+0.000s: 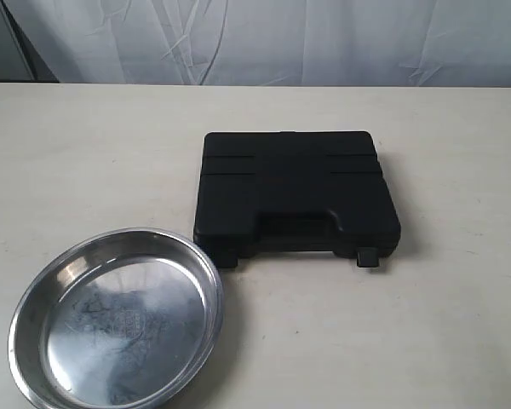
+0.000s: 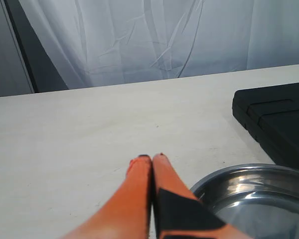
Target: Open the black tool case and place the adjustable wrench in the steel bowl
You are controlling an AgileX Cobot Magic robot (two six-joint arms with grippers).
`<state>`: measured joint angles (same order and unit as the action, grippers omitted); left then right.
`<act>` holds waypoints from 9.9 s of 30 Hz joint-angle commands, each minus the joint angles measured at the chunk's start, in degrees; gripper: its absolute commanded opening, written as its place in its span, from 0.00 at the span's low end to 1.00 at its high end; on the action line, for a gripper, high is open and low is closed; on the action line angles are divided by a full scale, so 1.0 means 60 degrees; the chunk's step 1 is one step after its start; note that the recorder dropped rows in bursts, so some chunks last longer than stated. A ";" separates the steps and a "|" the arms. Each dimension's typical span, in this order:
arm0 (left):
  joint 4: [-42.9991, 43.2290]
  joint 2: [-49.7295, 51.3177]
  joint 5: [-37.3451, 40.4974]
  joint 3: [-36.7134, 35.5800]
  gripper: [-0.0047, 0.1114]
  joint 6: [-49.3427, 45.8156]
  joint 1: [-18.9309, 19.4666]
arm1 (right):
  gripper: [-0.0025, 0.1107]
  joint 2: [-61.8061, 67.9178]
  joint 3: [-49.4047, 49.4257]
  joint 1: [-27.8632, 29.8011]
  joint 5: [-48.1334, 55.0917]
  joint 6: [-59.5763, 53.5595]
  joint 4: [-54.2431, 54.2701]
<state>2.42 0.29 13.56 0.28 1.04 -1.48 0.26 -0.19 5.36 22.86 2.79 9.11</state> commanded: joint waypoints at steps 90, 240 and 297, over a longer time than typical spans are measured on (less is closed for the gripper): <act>0.0044 -0.0048 -0.0006 -0.0046 0.04 0.0005 -0.0056 | 0.37 1.8964 -1.1735 -0.6611 0.2668 -1.0447 -0.0436; 0.0044 -0.0048 -0.0045 -0.0046 0.04 0.0005 -0.0056 | 0.02 1.7588 -1.1735 -0.6611 0.1468 -1.0105 -0.0678; -0.4228 0.2203 -0.1845 0.2516 0.04 0.1756 -0.0056 | 0.02 1.7588 -1.1735 -0.6611 0.1017 -1.0105 -0.0792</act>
<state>-25.24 8.08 0.00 11.94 11.56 -1.48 106.68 -70.19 -34.56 31.84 -57.66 5.15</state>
